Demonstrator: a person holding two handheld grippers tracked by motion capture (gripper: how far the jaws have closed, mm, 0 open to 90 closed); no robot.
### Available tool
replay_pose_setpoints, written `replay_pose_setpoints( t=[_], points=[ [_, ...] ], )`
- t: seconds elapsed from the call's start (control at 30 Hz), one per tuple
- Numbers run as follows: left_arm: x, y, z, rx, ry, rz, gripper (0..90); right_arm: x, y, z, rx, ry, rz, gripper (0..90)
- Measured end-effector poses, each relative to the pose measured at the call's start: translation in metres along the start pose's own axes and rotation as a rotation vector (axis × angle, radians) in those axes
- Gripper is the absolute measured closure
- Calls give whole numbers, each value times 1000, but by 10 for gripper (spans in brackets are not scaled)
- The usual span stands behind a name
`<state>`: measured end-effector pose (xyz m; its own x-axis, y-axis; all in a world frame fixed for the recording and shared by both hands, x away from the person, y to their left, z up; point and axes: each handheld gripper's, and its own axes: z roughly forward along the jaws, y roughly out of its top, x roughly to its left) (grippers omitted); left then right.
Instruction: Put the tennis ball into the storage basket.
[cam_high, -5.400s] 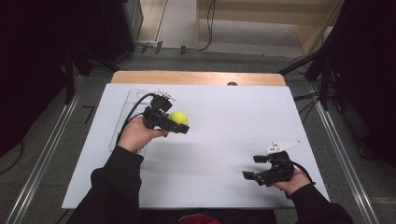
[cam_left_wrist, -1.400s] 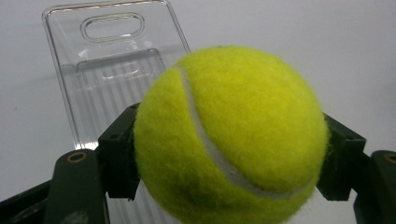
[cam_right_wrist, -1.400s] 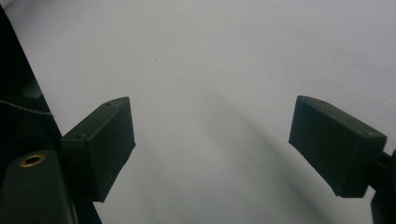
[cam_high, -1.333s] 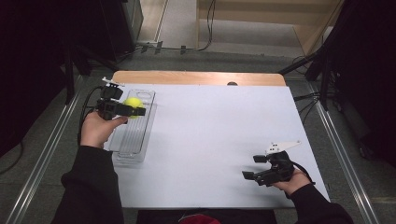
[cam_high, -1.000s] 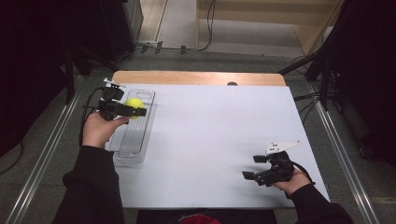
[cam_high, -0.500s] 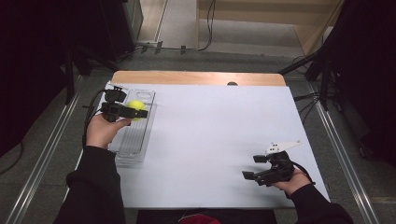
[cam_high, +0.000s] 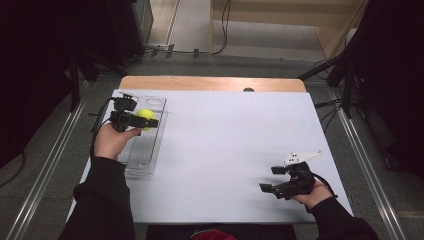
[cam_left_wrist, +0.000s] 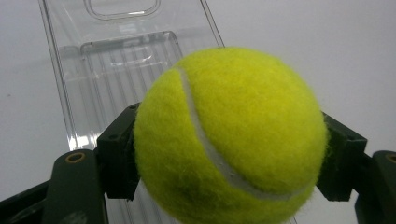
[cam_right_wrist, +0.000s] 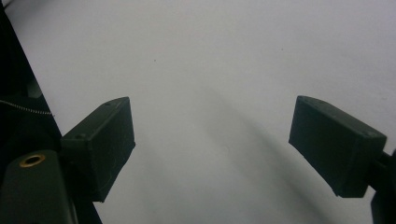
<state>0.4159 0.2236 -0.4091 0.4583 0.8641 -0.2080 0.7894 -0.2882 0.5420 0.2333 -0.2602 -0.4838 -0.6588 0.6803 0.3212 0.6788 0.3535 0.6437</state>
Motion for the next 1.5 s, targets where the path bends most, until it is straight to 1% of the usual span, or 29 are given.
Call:
replay_pose_setpoints(
  t=[0.17, 0.3, 0.4, 0.67, 0.7, 0.77, 0.8, 0.93, 1.07, 1.2, 1.3, 1.4, 1.5],
  points=[
    [1, -1, 4, 15, 19, -2, 254, 0, 0, 0, -1, 1, 0, 122],
    [2, -2, 5, 24, 17, -3, 252, 0, 0, 0, -1, 1, 0, 122],
    [1, -2, 5, 27, 35, -3, 251, 0, 0, 0, -2, 1, -1, 122],
    [2, -2, 5, 37, 55, -2, 249, 0, 0, 0, -2, 1, -1, 122],
    [2, -2, 5, 35, 52, -4, 245, 0, 0, 0, -1, 2, -2, 122],
    [3, -1, 3, 14, 41, -17, 225, 0, 0, 0, -2, 0, 0, 122],
    [4, -1, 1, 4, 34, -18, 225, 0, 0, 0, -2, 0, -2, 122],
    [3, 1, -4, -15, 30, -16, 225, -1, 0, 0, 0, 0, -2, 122],
    [2, 2, -7, -25, 22, -18, 224, -1, 0, 0, 1, 0, -4, 122],
    [1, 3, -11, -36, -2, -22, 224, 0, 0, 1, 1, 0, -4, 122],
    [-1, 4, -14, -43, -12, -24, 224, 0, 0, 1, 2, 0, -4, 122],
    [-4, 5, -16, -50, -37, -29, 224, 0, 0, 0, 0, 1, -3, 122],
    [-8, 6, -16, -46, -59, -20, 224, 0, 1, 1, 0, 2, -7, 122]
  ],
)
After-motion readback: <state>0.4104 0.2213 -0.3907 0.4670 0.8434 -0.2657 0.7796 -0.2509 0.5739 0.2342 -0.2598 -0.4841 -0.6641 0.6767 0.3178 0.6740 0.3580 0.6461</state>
